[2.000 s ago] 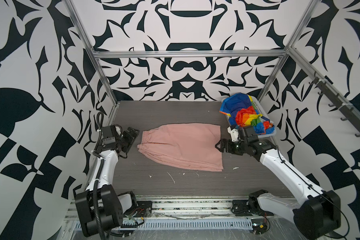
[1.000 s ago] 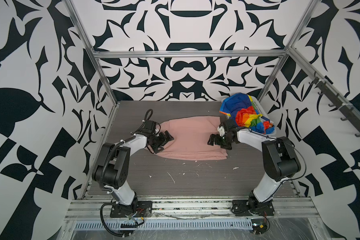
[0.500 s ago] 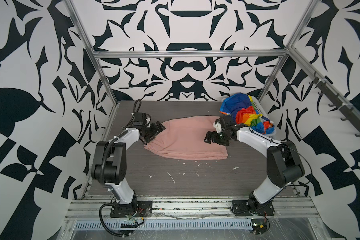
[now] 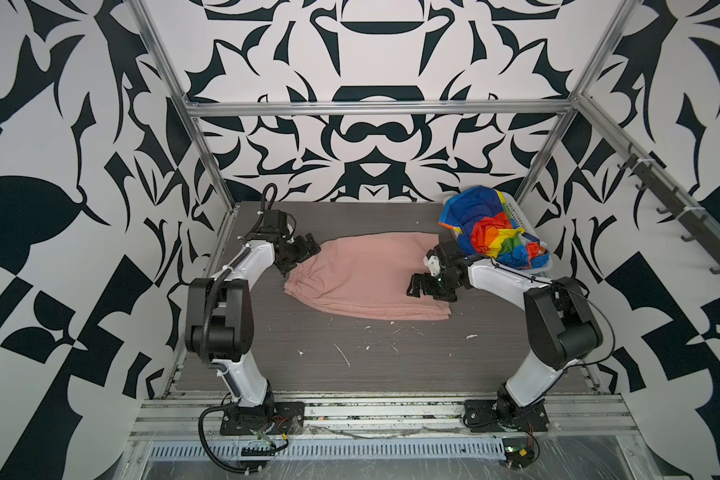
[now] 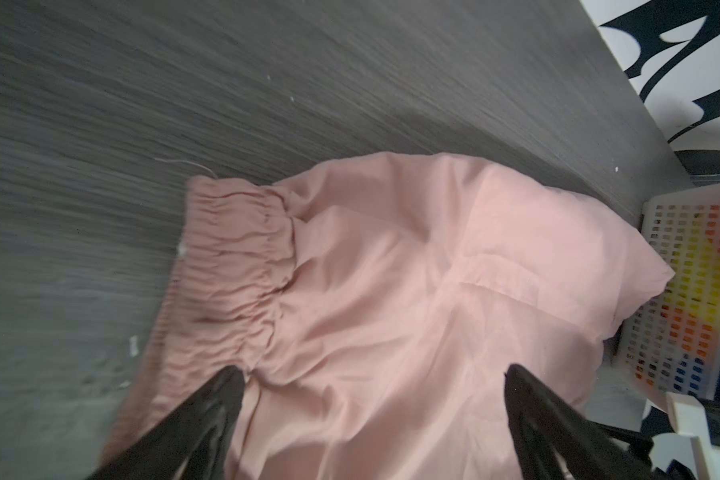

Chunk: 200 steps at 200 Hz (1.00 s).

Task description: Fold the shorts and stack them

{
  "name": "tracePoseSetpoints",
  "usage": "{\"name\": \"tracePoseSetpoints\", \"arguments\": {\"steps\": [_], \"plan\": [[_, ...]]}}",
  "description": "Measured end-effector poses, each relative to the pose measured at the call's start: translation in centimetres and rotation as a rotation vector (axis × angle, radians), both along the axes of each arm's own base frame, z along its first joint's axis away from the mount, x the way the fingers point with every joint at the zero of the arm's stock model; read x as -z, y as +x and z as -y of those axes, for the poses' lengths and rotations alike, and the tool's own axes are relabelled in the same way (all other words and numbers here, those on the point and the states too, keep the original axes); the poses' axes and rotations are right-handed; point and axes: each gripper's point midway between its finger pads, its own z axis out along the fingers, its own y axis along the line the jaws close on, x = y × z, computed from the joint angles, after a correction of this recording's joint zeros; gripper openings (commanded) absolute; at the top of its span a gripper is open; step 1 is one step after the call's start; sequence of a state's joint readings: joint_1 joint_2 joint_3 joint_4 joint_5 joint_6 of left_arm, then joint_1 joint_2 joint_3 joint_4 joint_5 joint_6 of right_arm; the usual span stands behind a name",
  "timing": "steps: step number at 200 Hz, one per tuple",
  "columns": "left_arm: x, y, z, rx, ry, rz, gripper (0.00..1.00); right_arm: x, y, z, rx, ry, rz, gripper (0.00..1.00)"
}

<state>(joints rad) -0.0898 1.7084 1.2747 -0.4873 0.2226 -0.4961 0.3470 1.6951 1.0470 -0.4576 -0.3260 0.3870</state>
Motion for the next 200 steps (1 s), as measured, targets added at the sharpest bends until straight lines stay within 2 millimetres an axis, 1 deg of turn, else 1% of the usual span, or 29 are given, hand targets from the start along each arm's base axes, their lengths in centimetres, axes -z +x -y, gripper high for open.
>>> {"name": "tracePoseSetpoints", "arguments": {"steps": [3,15,29,43,68,99,115,125,138,158,169,173,186,200], "plan": [[-0.6,-0.2,-0.3,-0.001,0.012,0.01,1.0,-0.2,0.0,0.0,-0.001,0.002,0.004,0.99],[-1.5,-0.7,-1.2,-0.001,0.044,0.024,1.0,-0.8,0.2,0.0,-0.001,0.008,0.019,0.99],[-1.1,-1.3,-2.0,-0.001,0.073,0.001,1.0,-1.4,0.4,0.1,0.003,0.018,0.035,0.99],[0.7,-2.3,-2.9,-0.006,0.099,-0.052,1.0,-1.6,0.4,0.1,0.004,0.026,0.039,1.0],[4.7,-4.4,-3.6,0.003,0.114,-0.187,0.99,-1.7,0.5,0.2,0.006,0.036,0.035,1.0],[7.9,-5.3,-3.6,0.029,0.128,-0.292,0.98,-1.8,0.7,0.6,0.018,0.05,0.032,1.0],[8.9,-5.5,-3.6,0.038,0.137,-0.325,0.96,-1.8,0.7,0.8,0.024,0.061,0.028,0.99],[9.4,-5.4,-3.7,0.042,0.143,-0.343,0.93,-1.7,0.7,0.9,0.029,0.066,0.027,1.0],[9.4,-4.9,-3.6,0.054,0.158,-0.343,0.88,-1.7,0.5,1.1,0.034,0.069,0.024,1.0],[9.7,-4.2,-3.7,0.071,0.201,-0.352,0.88,-1.8,0.6,1.3,0.042,0.08,0.025,0.99],[9.8,-3.9,-3.7,0.08,0.231,-0.358,0.86,-1.7,0.6,1.3,0.045,0.086,0.025,1.0],[9.9,-3.7,-3.7,0.086,0.242,-0.359,0.79,-1.7,0.6,1.4,0.047,0.089,0.025,0.99],[10.1,-3.6,-3.9,0.1,0.28,-0.367,0.64,-1.6,0.5,1.4,0.049,0.096,0.022,1.0],[10.3,-3.5,-4.0,0.116,0.322,-0.374,0.42,-1.4,0.5,1.5,0.053,0.102,0.016,1.0]]}}
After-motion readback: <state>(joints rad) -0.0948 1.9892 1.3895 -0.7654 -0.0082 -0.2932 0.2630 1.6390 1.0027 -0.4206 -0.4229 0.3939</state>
